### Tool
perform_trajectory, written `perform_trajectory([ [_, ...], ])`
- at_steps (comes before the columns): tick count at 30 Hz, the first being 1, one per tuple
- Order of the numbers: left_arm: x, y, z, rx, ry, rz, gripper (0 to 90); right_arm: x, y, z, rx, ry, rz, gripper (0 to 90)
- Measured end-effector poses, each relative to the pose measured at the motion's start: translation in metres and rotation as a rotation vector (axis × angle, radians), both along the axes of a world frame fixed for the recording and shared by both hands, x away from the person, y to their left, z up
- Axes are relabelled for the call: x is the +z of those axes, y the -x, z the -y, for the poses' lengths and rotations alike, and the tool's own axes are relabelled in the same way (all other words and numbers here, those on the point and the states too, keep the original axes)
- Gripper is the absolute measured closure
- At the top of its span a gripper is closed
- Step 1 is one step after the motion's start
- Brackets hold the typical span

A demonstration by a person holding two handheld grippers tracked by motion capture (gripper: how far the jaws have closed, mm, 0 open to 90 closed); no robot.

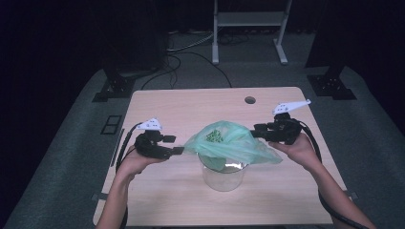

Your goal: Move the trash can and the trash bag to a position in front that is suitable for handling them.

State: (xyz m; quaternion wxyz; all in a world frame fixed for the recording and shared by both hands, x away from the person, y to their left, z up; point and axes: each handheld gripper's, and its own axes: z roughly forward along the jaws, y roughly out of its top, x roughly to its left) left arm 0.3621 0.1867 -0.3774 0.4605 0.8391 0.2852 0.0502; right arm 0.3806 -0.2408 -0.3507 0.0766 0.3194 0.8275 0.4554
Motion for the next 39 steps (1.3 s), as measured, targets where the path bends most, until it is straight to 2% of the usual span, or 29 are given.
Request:
perform_trajectory([
  [12,-0.006,0.009,0.015,-0.080,-0.023,-0.013,34.3,-0.002,0.040,0.017,0.047,-0.031,0.006,58.1],
  [16,-0.008,0.013,0.022,-0.106,-0.028,-0.017,34.2,-0.004,0.051,0.021,0.081,-0.055,-0.004,54.7],
  [21,-0.010,0.016,0.029,-0.124,-0.040,-0.021,34.2,-0.010,0.062,0.020,0.129,-0.057,-0.005,49.3],
  [30,-0.013,0.016,0.035,-0.120,-0.036,-0.026,34.2,-0.024,0.064,0.010,0.197,-0.054,-0.034,44.1],
  [34,-0.014,0.015,0.039,-0.118,-0.030,-0.027,34.4,-0.028,0.063,0.005,0.195,-0.048,-0.033,42.7],
  [36,-0.014,0.014,0.041,-0.113,-0.044,-0.024,34.6,-0.030,0.061,0.004,0.190,-0.057,-0.038,42.5],
  [39,-0.015,0.013,0.041,-0.099,-0.023,-0.031,34.9,-0.033,0.059,0.003,0.178,-0.060,-0.035,42.9],
])
